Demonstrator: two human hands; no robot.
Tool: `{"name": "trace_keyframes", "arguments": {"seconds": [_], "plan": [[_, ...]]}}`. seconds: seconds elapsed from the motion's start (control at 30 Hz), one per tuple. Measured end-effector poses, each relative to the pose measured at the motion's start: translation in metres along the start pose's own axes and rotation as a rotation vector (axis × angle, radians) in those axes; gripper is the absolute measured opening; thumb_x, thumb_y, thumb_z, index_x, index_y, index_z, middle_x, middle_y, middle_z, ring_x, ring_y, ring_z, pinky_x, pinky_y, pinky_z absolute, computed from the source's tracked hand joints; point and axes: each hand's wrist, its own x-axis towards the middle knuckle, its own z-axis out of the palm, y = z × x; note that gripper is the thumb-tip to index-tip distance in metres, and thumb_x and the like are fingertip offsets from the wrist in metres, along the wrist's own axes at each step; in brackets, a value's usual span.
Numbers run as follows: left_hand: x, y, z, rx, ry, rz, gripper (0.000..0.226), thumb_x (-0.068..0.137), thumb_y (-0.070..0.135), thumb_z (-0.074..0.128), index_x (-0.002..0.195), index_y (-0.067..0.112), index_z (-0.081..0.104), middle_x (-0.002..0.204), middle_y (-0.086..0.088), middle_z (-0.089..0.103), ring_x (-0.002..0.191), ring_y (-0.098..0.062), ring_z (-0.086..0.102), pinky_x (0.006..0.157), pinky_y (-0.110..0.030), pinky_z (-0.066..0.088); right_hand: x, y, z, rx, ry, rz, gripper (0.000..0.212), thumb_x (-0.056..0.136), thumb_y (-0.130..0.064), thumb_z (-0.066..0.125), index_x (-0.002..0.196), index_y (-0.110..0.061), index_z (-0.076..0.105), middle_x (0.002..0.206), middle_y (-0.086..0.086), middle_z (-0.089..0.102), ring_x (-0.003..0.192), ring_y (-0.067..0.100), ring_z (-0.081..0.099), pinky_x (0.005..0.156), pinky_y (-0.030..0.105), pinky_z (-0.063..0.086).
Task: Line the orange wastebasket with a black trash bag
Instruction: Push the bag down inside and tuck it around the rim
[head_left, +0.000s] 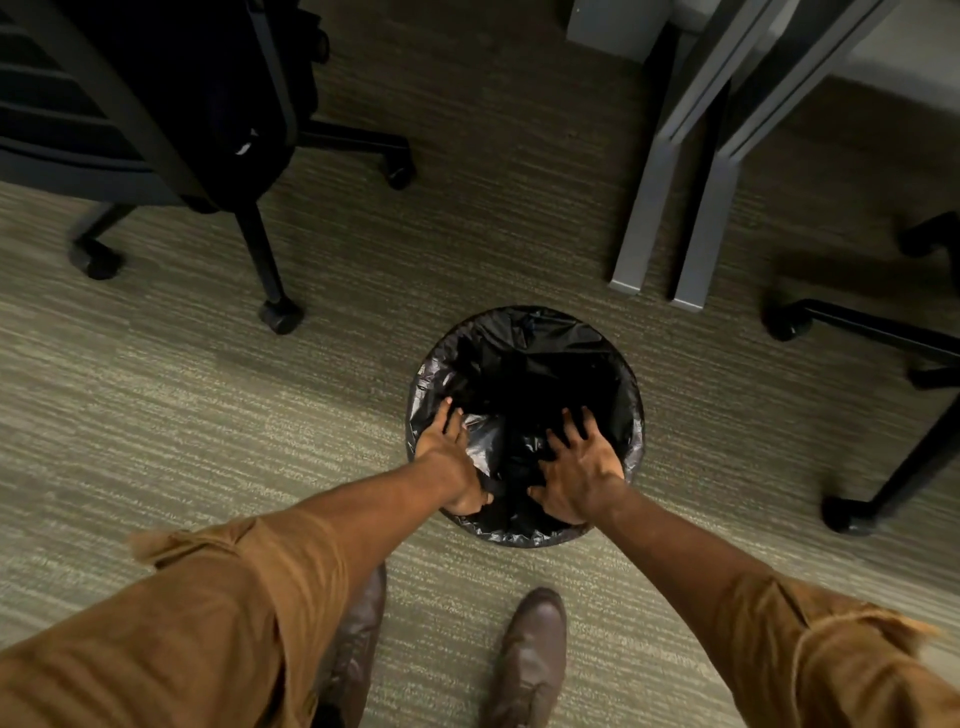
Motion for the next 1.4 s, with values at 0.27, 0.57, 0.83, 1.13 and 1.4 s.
{"name": "trace_keyframes", "arguments": {"seconds": [0.27, 0.57, 0.83, 1.13, 1.4], "plan": [[-0.001, -0.002, -0.003, -0.018, 0.003, -0.005, 0.105, 0.100, 0.083, 0.008, 0.174, 0.010, 0.024, 0.183, -0.023, 0.013, 0.170, -0.049, -0.007, 0.130, -0.070, -0.020, 0.002, 0.014, 0.006, 0.016, -0.092, 0.054, 0.088, 0.100, -0.078, 0.011, 0.172, -0.028, 0.018, 0.182, 0.008, 0.014, 0.167, 0.042, -0.010, 0.128, 0.067, -0.017], [-0.029, -0.001, 0.008, -0.340, 0.734, 0.007, 0.053, 0.108, 0.044, 0.047, 0.140, 0.005, 0.065, 0.140, -0.018, 0.069, 0.138, -0.036, 0.056, 0.132, -0.051, 0.027, -0.030, -0.004, -0.005, 0.372, 0.511, 0.180, 0.037, 0.096, -0.042, 0.053, 0.115, -0.016, 0.073, 0.115, 0.012, 0.075, 0.116, 0.037, 0.062, 0.104, 0.052, 0.045], [-0.074, -0.004, 0.044, -0.863, 1.201, -0.275, 0.031, 0.096, 0.031, 0.072, 0.120, 0.013, 0.075, 0.130, -0.007, 0.072, 0.124, -0.028, 0.065, 0.102, -0.046, 0.055, -0.084, -0.028, 0.034, 0.929, 0.957, 0.605, 0.041, 0.085, -0.019, 0.080, 0.125, -0.013, 0.072, 0.124, 0.015, 0.066, 0.114, 0.036, 0.057, 0.091, 0.054, 0.048], [-0.075, -0.005, 0.056, -1.788, 0.720, -0.653, 0.051, 0.085, 0.047, 0.089, 0.114, 0.016, 0.060, 0.120, 0.000, 0.058, 0.105, -0.025, 0.066, 0.081, -0.034, 0.052, -0.104, -0.041, 0.050, 2.120, 0.814, 0.856, 0.057, 0.092, -0.020, 0.084, 0.140, -0.017, 0.054, 0.125, 0.014, 0.071, 0.112, 0.031, 0.070, 0.094, 0.040, 0.056], [-0.056, 0.018, 0.061, -1.863, 0.615, -0.718, 0.029, 0.091, 0.029, 0.088, 0.089, 0.021, 0.060, 0.081, 0.003, 0.070, 0.070, -0.011, 0.065, 0.054, -0.024, 0.041, -0.079, -0.034, 0.058, 2.246, 0.726, 0.720, 0.045, 0.095, -0.017, 0.081, 0.135, -0.024, 0.060, 0.111, 0.004, 0.082, 0.101, 0.018, 0.079, 0.098, 0.048, 0.063]]}}
